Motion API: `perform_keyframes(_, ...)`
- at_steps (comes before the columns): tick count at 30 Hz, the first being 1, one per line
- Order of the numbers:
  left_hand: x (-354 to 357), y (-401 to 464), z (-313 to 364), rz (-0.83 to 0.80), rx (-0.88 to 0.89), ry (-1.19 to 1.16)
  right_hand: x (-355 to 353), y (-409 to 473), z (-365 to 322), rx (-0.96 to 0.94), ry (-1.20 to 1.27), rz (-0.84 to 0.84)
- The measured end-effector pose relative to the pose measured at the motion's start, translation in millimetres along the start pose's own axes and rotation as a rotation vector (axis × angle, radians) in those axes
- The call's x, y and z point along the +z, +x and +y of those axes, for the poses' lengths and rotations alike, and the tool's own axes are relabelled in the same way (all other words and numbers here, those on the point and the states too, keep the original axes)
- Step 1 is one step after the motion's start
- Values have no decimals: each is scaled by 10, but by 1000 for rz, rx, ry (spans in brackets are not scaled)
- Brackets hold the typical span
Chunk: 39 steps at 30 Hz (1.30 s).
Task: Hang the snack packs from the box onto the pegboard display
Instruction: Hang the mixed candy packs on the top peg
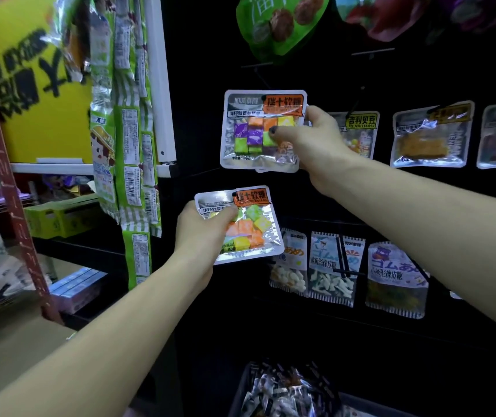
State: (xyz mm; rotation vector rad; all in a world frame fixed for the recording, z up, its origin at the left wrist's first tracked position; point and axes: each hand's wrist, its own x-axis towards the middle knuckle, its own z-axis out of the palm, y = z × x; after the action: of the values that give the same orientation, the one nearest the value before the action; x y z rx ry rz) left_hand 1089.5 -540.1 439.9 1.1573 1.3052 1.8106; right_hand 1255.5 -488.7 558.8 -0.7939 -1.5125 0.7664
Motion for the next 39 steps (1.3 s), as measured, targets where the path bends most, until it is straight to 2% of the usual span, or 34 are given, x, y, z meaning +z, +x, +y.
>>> perform_keyframes(10, 27, -33, 88, -25, 0, -45, 97, 102, 61, 61, -35, 83)
perform_keyframes(20, 79, 30, 34, -60, -16, -66, 13, 447, 283, 215, -269, 236)
perform_keyframes(25, 132, 52, 22, -71, 3, -84, 1, 514, 345, 211, -342, 296)
perform_keyframes(34, 168, -16, 216, -23, -7, -91, -119, 108, 474, 368, -280, 200)
perform_keyframes(36, 178, -30, 275, -21, -9, -96, -171, -66, 411, 393, -192, 59)
perform_keyframes(39, 203, -65, 383, -29, 32, -70, -225, -312, 263, 402, -112, -262)
